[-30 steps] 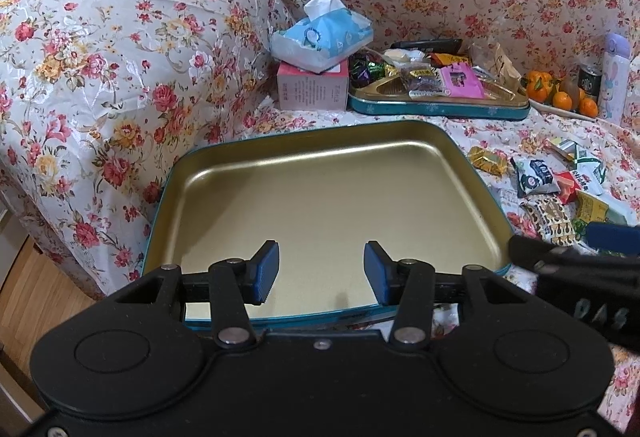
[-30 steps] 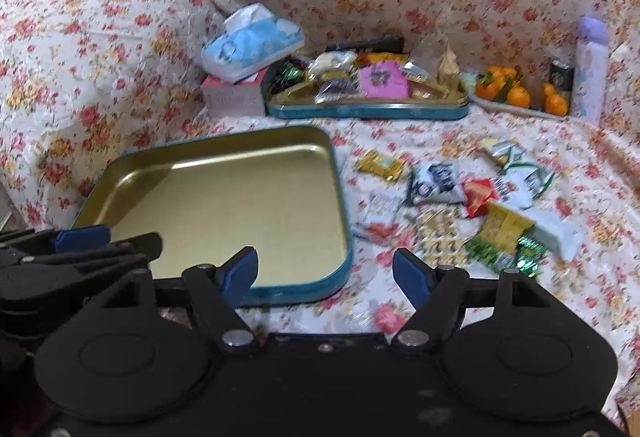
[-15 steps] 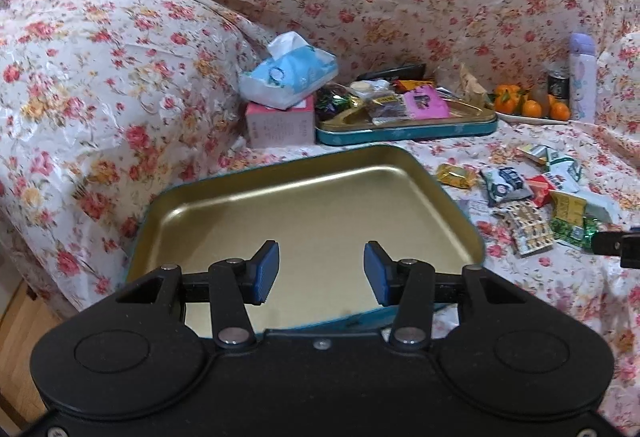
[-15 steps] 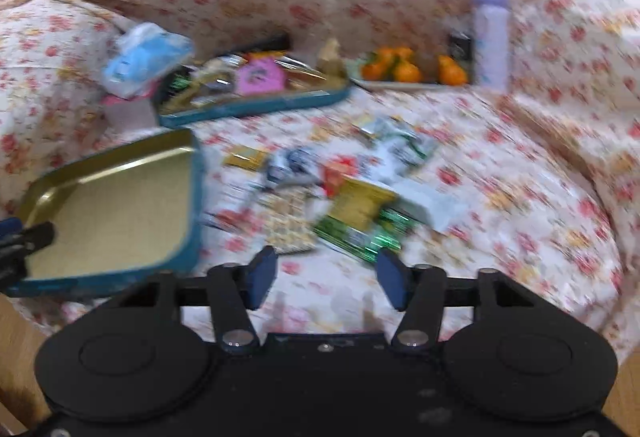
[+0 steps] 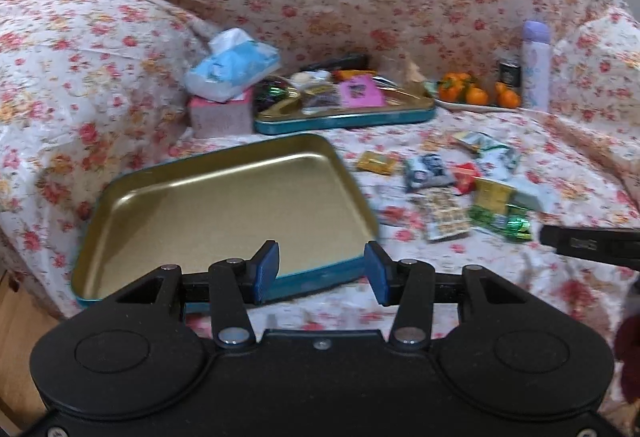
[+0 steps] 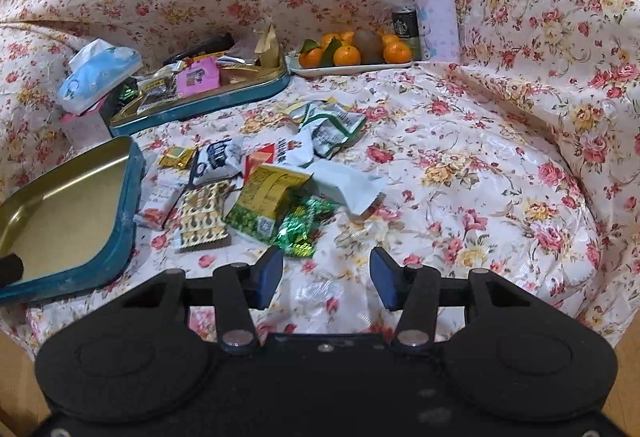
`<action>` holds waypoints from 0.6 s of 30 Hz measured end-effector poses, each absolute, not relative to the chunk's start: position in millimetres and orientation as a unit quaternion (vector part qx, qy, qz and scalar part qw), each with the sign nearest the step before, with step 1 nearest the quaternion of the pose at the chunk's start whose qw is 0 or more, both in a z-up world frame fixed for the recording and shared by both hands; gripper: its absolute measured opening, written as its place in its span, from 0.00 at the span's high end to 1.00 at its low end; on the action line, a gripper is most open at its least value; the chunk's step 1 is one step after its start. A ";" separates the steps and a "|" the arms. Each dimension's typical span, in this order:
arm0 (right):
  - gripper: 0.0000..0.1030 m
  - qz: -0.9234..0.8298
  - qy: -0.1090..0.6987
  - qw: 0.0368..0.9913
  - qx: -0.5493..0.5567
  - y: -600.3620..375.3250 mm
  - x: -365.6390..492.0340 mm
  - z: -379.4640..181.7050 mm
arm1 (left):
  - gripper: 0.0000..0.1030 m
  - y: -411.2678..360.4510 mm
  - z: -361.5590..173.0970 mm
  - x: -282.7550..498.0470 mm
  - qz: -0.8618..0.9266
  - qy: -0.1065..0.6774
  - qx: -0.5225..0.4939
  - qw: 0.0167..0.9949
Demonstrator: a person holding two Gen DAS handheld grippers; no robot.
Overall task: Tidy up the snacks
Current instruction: 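Reach the right tool to the white wrapped bar and close on it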
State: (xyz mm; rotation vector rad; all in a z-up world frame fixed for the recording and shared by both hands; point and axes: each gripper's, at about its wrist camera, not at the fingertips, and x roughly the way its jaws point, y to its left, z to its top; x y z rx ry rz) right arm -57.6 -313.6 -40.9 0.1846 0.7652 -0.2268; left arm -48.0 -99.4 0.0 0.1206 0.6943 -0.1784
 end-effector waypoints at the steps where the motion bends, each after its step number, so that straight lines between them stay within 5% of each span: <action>1: 0.50 -0.110 0.369 0.919 0.087 -316.0 -55.1 -41.0 | 0.47 -105.4 0.2 -48.4 -0.093 0.339 0.059 0.934; 18: 0.50 -0.026 0.360 0.932 0.021 -357.2 -1.0 -35.2 | 0.47 -185.7 -24.4 -16.1 -0.134 0.397 0.074 0.905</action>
